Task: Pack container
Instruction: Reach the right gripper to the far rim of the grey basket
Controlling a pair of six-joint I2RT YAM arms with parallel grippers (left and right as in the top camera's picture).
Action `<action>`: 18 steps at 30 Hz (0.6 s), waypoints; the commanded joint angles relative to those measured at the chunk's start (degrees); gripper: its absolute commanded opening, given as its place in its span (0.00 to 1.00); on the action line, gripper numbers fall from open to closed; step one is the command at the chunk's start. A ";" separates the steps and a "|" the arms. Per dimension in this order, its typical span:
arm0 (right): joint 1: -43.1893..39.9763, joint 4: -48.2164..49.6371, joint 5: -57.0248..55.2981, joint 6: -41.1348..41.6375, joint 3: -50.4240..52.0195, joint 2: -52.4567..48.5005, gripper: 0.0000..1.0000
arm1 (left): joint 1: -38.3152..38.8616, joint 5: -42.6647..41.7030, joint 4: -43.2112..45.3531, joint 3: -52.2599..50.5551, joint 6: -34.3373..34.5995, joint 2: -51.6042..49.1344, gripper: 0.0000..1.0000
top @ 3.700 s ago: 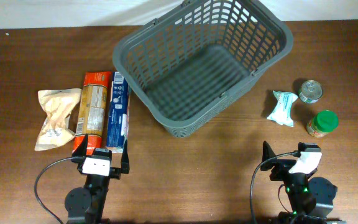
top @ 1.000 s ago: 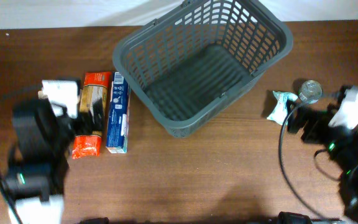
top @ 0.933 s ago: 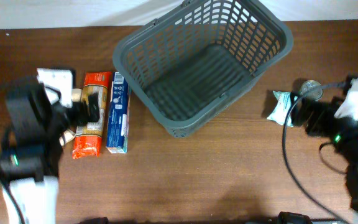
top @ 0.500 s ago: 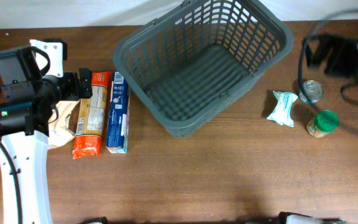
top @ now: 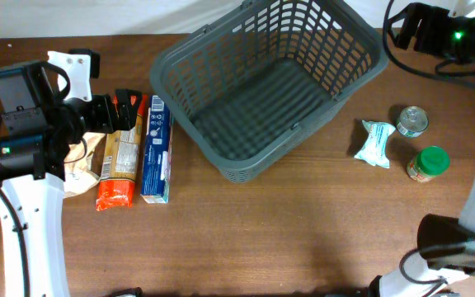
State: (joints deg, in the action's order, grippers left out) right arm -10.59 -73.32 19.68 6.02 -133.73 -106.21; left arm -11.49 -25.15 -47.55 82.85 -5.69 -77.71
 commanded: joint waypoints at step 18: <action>3.85 7.82 -3.78 -15.30 -1.22 -14.45 0.97 | -0.20 1.40 -0.07 1.20 1.79 -0.17 0.99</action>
State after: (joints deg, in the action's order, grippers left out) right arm -7.33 -65.73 17.37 -5.69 -133.73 -119.07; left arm -11.49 -23.97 -47.57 82.85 -4.69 -77.71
